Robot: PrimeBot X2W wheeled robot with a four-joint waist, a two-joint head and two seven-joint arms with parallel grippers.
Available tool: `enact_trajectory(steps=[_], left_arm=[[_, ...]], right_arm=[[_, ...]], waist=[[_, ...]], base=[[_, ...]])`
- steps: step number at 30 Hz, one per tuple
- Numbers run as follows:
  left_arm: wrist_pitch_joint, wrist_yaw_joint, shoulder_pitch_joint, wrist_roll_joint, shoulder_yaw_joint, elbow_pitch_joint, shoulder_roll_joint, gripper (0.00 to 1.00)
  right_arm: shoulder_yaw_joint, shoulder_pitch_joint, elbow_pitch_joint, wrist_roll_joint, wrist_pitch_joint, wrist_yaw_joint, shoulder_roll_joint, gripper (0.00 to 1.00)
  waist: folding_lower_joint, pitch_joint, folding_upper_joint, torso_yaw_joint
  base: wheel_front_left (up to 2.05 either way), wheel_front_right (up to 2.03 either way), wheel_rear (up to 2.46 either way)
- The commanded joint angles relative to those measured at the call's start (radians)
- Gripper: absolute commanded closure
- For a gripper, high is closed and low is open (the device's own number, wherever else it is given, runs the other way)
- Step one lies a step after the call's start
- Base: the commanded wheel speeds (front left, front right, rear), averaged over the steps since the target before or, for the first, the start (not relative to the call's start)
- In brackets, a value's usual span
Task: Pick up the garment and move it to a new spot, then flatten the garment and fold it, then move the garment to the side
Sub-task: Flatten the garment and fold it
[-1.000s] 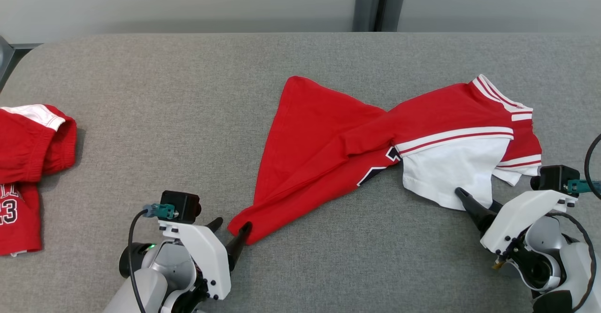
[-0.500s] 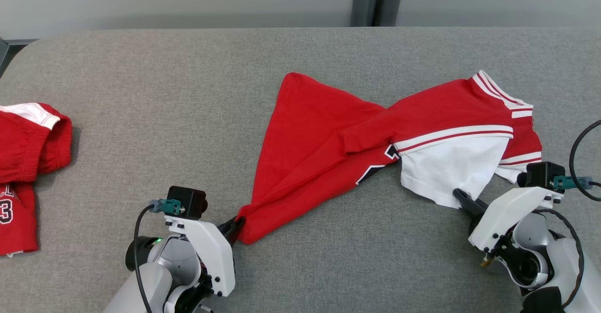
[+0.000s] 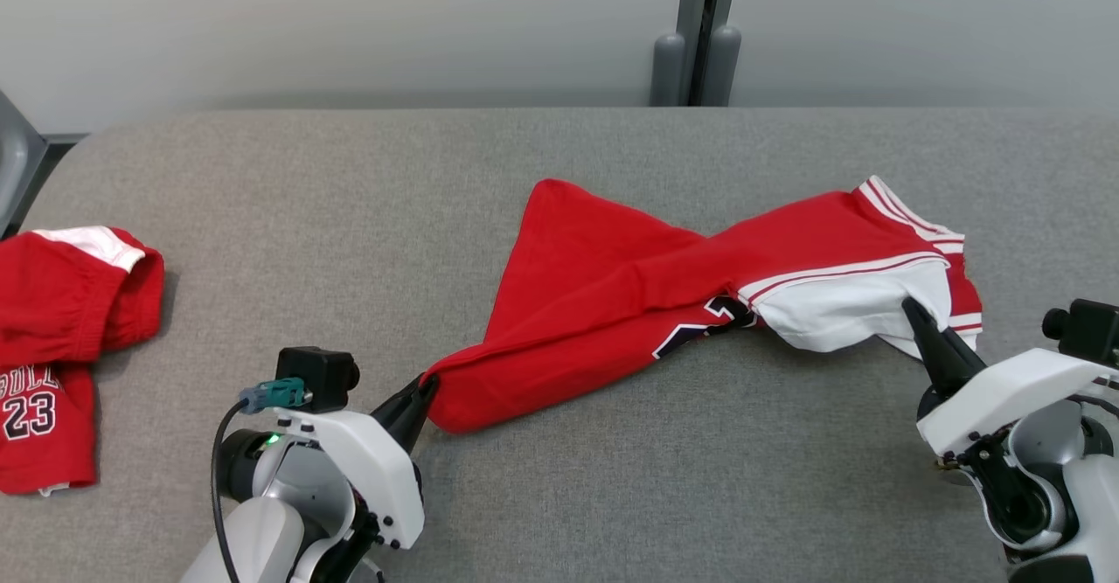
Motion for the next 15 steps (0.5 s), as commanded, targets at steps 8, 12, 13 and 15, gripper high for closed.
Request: enact_trajectory(steps=[8,12,13,15], left_arm=[[-0.011,0.041,0.091,0.008,0.037,-0.185,0.073,1.00],[0.008,0.085,0.135,0.008,0.077,-0.317,0.125,1.00],[0.012,0.098,0.149,0.009,0.090,-0.347,0.138,1.00],[0.020,0.109,0.164,0.010,0.100,-0.376,0.151,1.00]], right_arm=[[-0.098,0.191,-0.311,0.061,-0.036,0.003,-0.004,1.00],[-0.169,0.270,-0.533,0.089,-0.015,0.003,0.015,1.00],[-0.186,0.287,-0.582,0.094,-0.005,0.003,0.020,1.00],[-0.204,0.304,-0.627,0.098,0.008,0.002,0.026,1.00]], waist=[[0.0000,-0.068,0.0000,-0.015],[0.0000,-0.074,0.0000,-0.027],[0.0000,-0.075,0.0000,-0.030],[0.0000,-0.075,0.0000,-0.031]], base=[[0.00,0.00,0.00],[0.00,0.00,0.00],[0.00,0.00,0.00],[0.00,0.00,0.00]])
